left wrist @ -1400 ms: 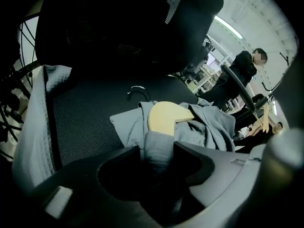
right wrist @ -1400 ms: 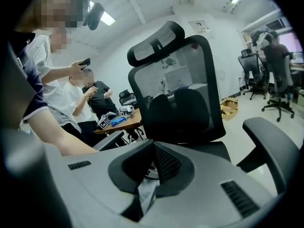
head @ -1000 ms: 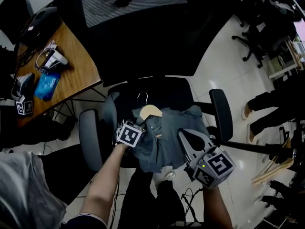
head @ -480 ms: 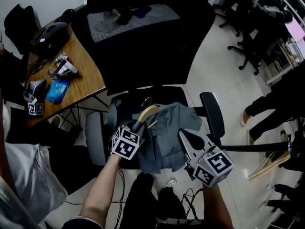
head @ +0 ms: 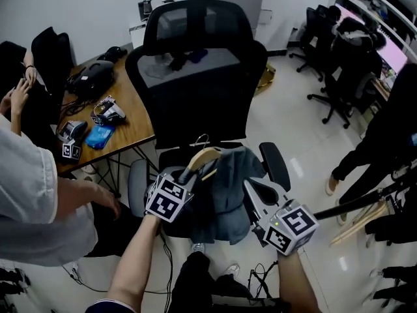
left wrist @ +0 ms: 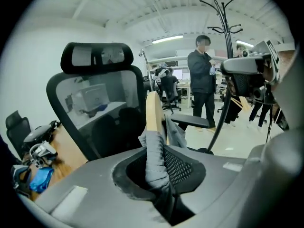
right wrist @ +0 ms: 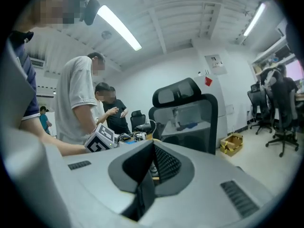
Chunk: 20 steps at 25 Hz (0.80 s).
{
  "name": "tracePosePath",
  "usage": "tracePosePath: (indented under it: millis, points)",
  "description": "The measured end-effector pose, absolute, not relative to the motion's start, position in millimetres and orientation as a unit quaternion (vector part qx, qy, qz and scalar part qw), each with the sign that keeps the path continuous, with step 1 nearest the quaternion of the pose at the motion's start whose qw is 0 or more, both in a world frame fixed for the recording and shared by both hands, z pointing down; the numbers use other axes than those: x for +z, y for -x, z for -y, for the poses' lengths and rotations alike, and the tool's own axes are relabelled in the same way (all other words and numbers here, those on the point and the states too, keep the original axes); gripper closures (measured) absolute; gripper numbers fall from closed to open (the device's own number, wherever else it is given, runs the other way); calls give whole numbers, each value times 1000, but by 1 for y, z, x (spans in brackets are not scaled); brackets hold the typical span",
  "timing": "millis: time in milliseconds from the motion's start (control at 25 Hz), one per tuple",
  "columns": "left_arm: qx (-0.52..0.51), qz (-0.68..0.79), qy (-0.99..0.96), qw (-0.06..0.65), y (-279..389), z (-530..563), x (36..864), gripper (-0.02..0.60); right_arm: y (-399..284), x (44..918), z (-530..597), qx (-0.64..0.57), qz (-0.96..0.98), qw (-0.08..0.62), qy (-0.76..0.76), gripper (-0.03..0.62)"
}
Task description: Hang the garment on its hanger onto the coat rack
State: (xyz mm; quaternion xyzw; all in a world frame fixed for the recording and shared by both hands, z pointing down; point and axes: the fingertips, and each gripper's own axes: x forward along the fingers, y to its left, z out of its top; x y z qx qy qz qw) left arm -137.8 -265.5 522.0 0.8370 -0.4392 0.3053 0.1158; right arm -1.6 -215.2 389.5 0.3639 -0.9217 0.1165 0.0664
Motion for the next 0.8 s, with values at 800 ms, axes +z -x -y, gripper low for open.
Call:
tracePosePath:
  millis: [800]
  points:
    - [249, 402, -874, -112, 91, 182, 208, 512, -86, 225, 112, -45, 901, -29, -431, 582]
